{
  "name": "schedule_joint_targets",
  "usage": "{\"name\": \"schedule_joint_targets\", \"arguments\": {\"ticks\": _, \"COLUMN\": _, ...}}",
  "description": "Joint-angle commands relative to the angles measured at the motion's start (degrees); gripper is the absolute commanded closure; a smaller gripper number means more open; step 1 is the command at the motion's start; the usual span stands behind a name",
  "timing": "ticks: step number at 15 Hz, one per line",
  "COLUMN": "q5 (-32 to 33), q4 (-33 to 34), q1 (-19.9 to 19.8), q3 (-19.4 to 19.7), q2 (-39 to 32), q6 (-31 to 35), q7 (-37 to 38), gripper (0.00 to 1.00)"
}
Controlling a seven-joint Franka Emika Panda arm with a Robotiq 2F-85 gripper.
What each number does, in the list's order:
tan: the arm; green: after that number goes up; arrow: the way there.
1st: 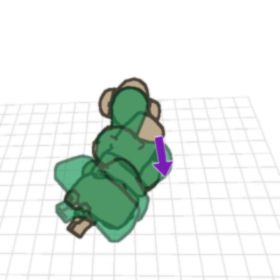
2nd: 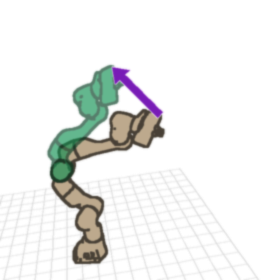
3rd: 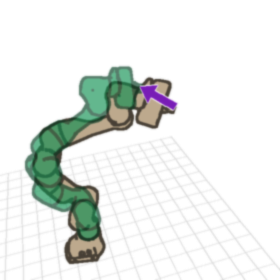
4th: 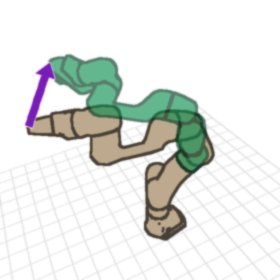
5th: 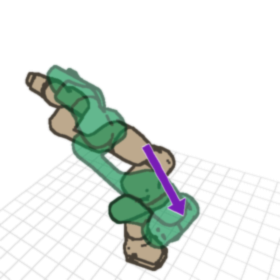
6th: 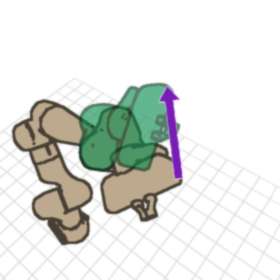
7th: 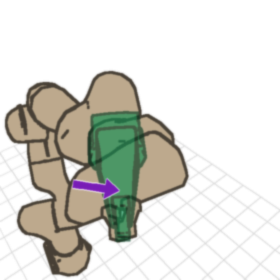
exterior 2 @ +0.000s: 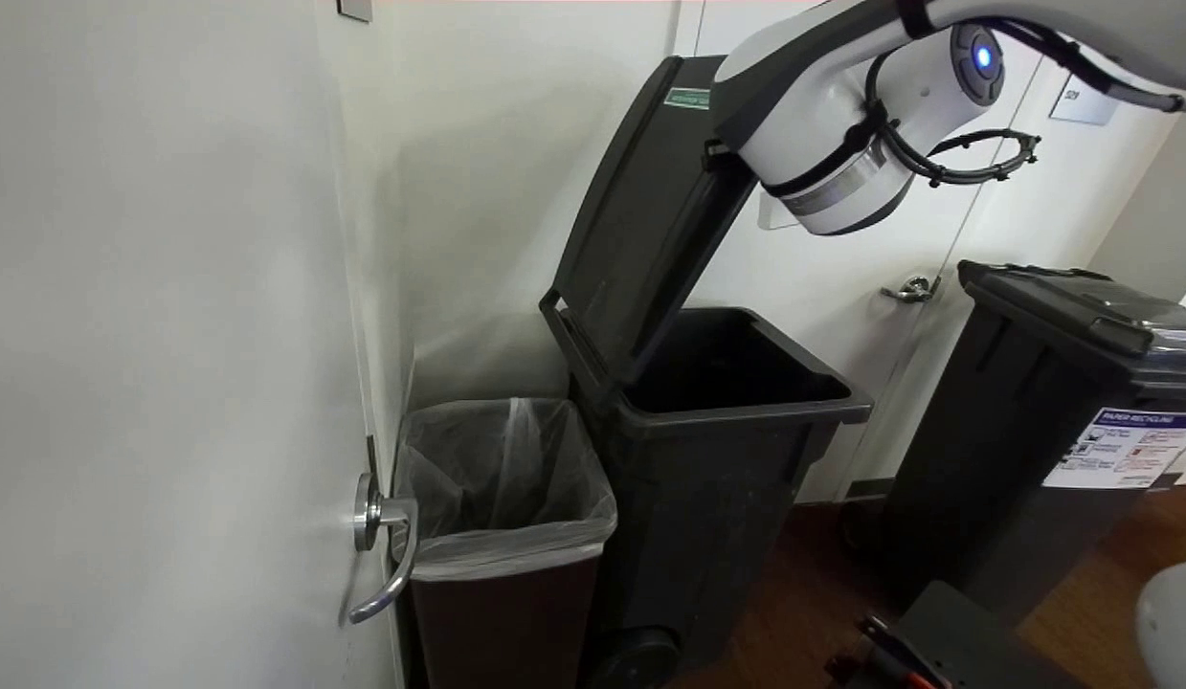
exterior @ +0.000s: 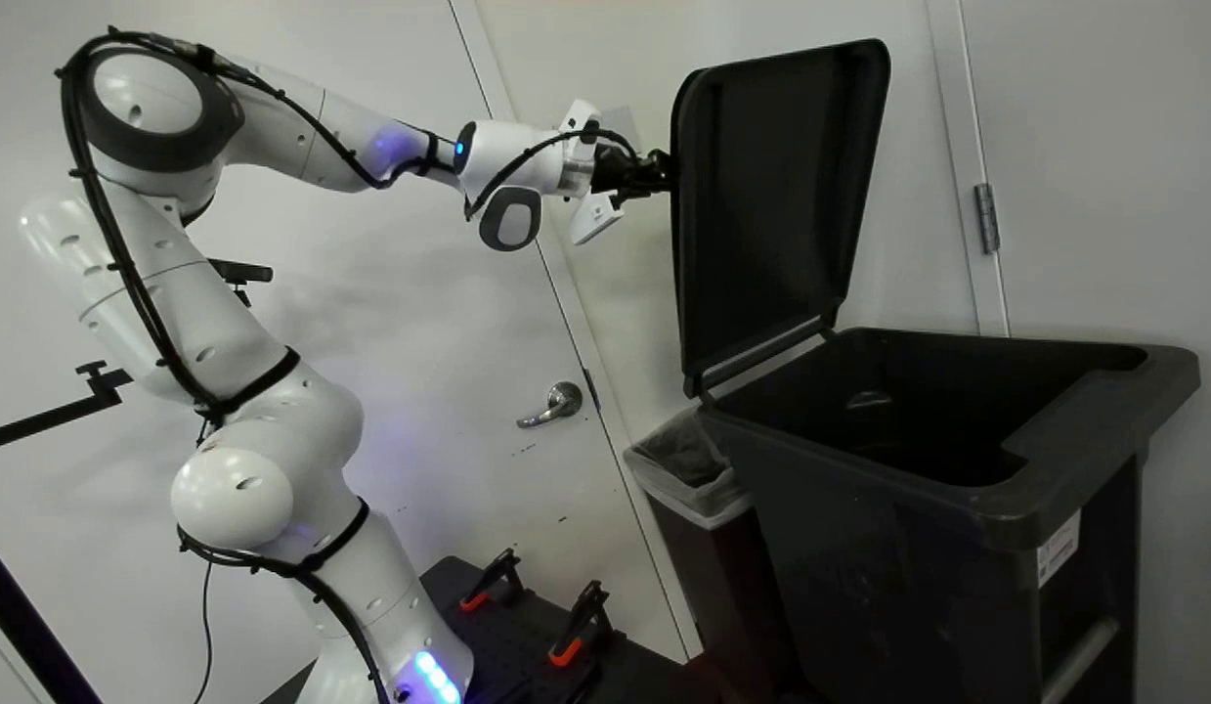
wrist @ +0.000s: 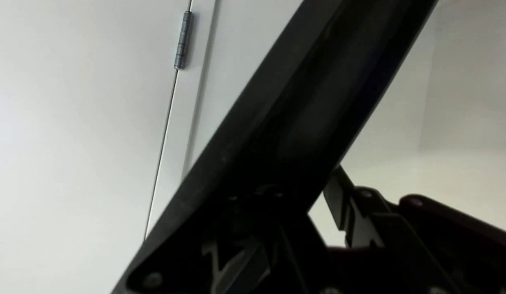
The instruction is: Open the black bin on the left
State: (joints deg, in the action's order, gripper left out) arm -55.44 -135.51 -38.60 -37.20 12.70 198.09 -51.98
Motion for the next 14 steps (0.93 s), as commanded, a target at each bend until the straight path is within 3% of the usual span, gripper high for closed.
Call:
{"name": "schedule_joint_targets", "arguments": {"ticks": 1, "q5": -3.65, "q4": 2.26, "q1": -9.86, "q3": -12.62, "q2": -0.66, "q6": 0.05, "q7": -6.61, "gripper": 0.94}}
{"name": "schedule_joint_targets", "arguments": {"ticks": 10, "q5": -4.56, "q4": 6.18, "q1": -36.86, "q3": -39.94, "q2": 10.6, "q6": -7.39, "q7": -3.79, "gripper": 0.94}}
{"name": "schedule_joint_targets", "arguments": {"ticks": 14, "q5": -3.44, "q4": 10.27, "q1": -46.05, "q3": -47.29, "q2": 17.91, "q6": -12.77, "q7": -0.82, "gripper": 0.94}}
